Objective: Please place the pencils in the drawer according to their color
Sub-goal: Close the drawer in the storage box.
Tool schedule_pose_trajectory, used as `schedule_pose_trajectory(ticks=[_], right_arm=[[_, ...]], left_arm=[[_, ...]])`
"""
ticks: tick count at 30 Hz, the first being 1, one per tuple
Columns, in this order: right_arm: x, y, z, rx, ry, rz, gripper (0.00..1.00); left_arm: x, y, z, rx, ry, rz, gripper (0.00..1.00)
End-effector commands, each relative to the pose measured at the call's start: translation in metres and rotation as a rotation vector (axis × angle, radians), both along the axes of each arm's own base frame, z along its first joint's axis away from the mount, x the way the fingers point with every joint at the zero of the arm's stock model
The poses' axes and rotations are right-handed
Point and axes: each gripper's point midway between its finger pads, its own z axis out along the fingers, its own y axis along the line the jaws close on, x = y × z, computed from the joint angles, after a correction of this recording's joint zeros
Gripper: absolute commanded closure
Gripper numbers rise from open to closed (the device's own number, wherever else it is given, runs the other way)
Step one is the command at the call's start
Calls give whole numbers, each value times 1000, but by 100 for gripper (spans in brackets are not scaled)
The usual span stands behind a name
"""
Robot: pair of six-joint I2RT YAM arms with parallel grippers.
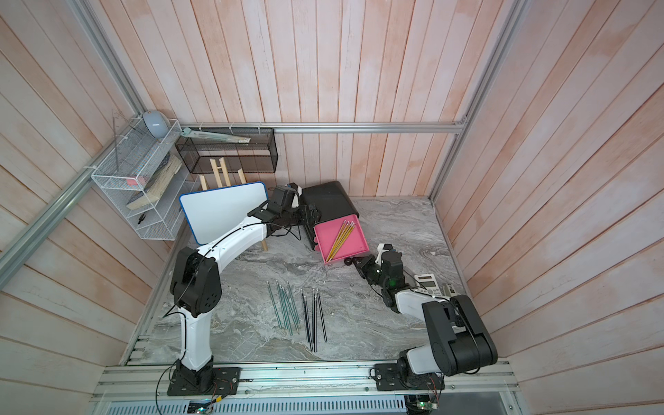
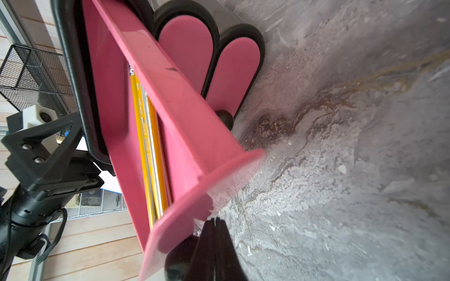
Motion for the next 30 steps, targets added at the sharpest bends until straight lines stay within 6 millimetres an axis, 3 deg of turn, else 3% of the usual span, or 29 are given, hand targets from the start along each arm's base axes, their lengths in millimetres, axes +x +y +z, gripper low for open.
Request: schedule_pose_trajectory(ticks=[1,12,25,30], right_arm=[[18,11,48,42,-139,13,98],[32,12,67,50,-176,-6,98],[97,36,61,59,-166,16,98],[112,49,65,78,-173,29,98]], left_arm=[[-38,7,-69,140,191,-56,0],[-43,7,-72,138,192,-67,0],[-47,2,-79,129,205,-78,0],[-50,-1,-80,129,206,-87,1]])
